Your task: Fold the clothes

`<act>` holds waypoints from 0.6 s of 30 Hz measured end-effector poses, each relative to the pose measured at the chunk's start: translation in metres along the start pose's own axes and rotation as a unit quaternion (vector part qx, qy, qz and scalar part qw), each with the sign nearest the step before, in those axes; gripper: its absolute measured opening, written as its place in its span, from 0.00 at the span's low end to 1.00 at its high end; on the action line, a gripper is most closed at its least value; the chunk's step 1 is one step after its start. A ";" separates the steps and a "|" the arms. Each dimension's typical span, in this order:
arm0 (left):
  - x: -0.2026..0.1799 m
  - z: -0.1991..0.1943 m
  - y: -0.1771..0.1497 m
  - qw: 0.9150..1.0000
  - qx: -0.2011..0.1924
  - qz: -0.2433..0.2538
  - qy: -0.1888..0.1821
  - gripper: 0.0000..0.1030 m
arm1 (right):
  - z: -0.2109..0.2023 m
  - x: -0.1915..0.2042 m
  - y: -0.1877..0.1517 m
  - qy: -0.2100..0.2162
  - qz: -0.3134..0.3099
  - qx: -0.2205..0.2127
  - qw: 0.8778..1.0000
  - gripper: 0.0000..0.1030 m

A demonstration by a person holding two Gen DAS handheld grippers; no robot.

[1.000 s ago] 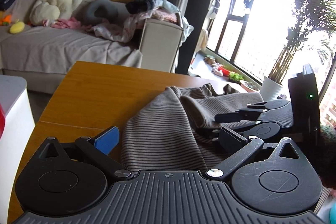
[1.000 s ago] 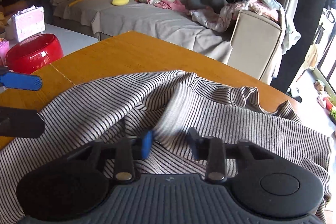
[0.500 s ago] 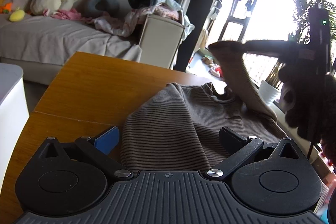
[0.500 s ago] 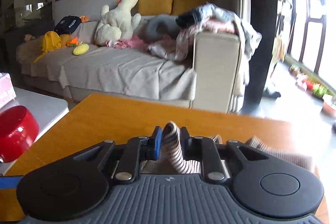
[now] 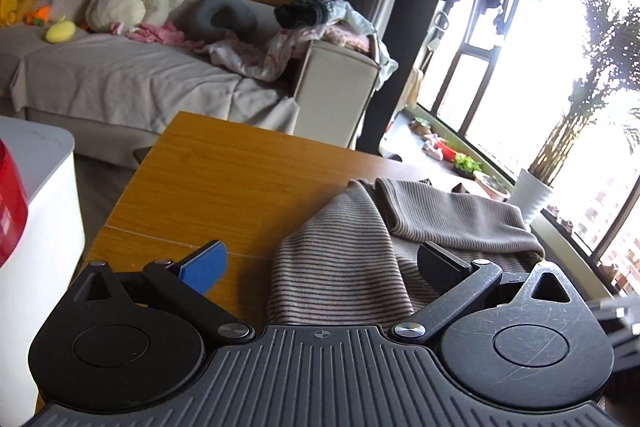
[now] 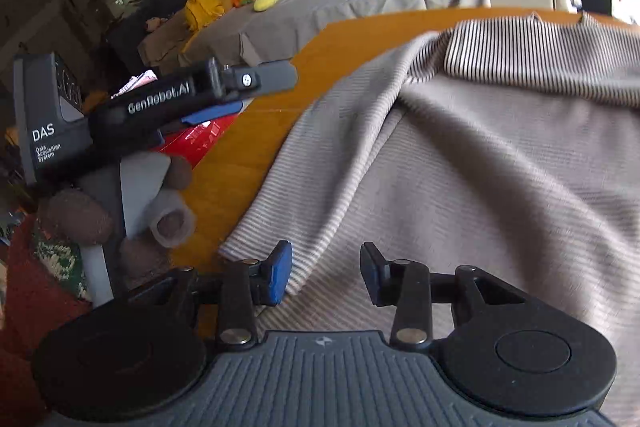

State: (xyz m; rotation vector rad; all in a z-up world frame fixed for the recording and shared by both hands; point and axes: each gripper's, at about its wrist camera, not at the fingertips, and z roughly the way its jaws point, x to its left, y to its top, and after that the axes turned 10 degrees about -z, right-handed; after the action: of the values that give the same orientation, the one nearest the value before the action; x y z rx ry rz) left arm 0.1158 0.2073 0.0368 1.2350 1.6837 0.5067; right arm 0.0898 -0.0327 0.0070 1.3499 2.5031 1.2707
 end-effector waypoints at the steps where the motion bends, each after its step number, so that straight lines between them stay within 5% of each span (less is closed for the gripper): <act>1: -0.002 -0.001 0.001 1.000 0.001 0.002 0.004 1.00 | 0.002 0.001 -0.002 0.004 0.005 -0.007 1.000 0.38; 5: -0.010 -0.003 0.004 1.000 0.003 0.011 0.015 1.00 | 0.009 0.008 -0.003 0.026 -0.001 -0.021 0.999 0.36; 7: -0.013 -0.004 0.006 1.000 0.004 0.016 0.020 1.00 | 0.012 0.019 -0.003 0.012 -0.047 -0.021 0.999 0.12; 11: -0.019 -0.006 0.008 0.999 0.003 0.025 0.031 1.00 | -0.007 0.020 0.017 -0.006 -0.094 -0.055 0.994 0.07; 15: -0.022 -0.006 0.011 0.999 0.001 0.029 0.041 1.00 | -0.055 -0.006 0.058 -0.095 -0.134 -0.129 0.978 0.07; 18: -0.024 -0.006 0.011 0.999 0.001 0.026 0.040 1.00 | -0.079 -0.040 0.088 -0.205 -0.164 -0.160 0.952 0.07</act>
State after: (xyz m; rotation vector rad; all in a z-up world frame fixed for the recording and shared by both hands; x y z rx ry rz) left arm 0.1172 0.1918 0.0590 1.2770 1.7224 0.5938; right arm 0.1453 -0.0864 0.1052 0.9556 2.0243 1.1223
